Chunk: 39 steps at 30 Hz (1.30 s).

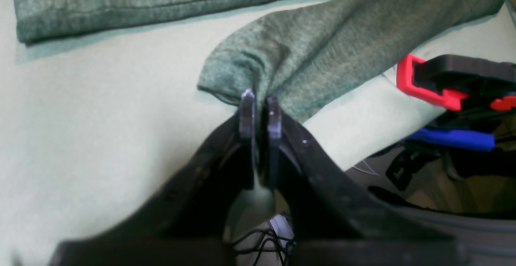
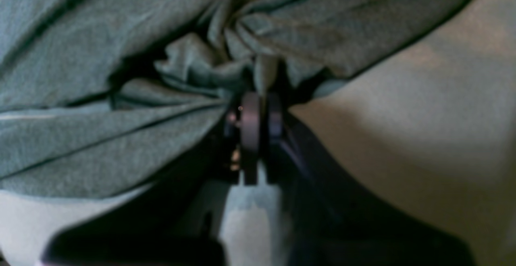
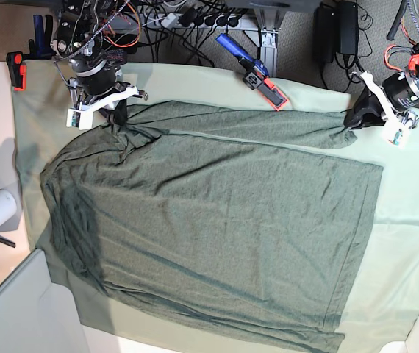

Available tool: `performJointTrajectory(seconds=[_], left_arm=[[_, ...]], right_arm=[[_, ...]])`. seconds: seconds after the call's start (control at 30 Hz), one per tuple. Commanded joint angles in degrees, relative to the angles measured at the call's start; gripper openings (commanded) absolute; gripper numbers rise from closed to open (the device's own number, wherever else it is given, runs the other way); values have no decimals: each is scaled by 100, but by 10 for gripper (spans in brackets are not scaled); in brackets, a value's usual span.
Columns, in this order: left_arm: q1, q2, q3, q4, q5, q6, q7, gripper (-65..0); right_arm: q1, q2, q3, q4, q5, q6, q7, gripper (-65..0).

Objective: Fold the T-shirt properly
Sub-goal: 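Lift the shoulders with both grippers and pull them apart outward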

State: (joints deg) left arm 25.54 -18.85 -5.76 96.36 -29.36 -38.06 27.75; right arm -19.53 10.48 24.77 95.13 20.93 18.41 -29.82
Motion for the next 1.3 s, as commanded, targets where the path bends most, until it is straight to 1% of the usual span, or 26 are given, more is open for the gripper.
performJointTrajectory(seconds=[0.0,0.07,0.17,0.27,0.37,0.53,0.7,0.8,0.9,1.03,1.27], left_arm=[[15,-70,-166,66,-48,-81,70,-650],[17,-76,-439,81,-203,-194,79,-650],[17,-170,-763,81,-627,-194,96,-650],[17,-282,-894,98,-909,-194,125,-650],[15,-330,-935,179,-977,-194,146,-650],[-22,-461,-940,498,-1032,-194,136,-650],[-358,-518,-938,590,-1029,-194,199,-650],[-570,-540,-938,590,-1029,-194,210,-650],[-758,-632,-938,590,-1032,-194,210,-650],[-1045,-721,-935,573,-1032,-194,208,-650],[-1561,-721,-925,269,-1032,-194,205,-650]], right_arm=[[-17,61,39,66,-11,-22,-76,-650],[-66,61,42,103,90,-22,-155,-650],[-199,59,50,295,313,-22,-177,-650],[-293,59,63,599,354,-20,-326,-650],[-337,61,109,798,354,-20,-479,-650],[-352,59,157,940,463,-22,-476,-650],[-350,61,295,1137,529,-22,-479,-650],[-332,61,402,1276,678,-20,-481,-650],[-160,61,437,1287,717,-22,-678,-650],[127,63,437,1287,717,-22,-697,-650],[695,122,437,1213,664,-22,-750,-650]])
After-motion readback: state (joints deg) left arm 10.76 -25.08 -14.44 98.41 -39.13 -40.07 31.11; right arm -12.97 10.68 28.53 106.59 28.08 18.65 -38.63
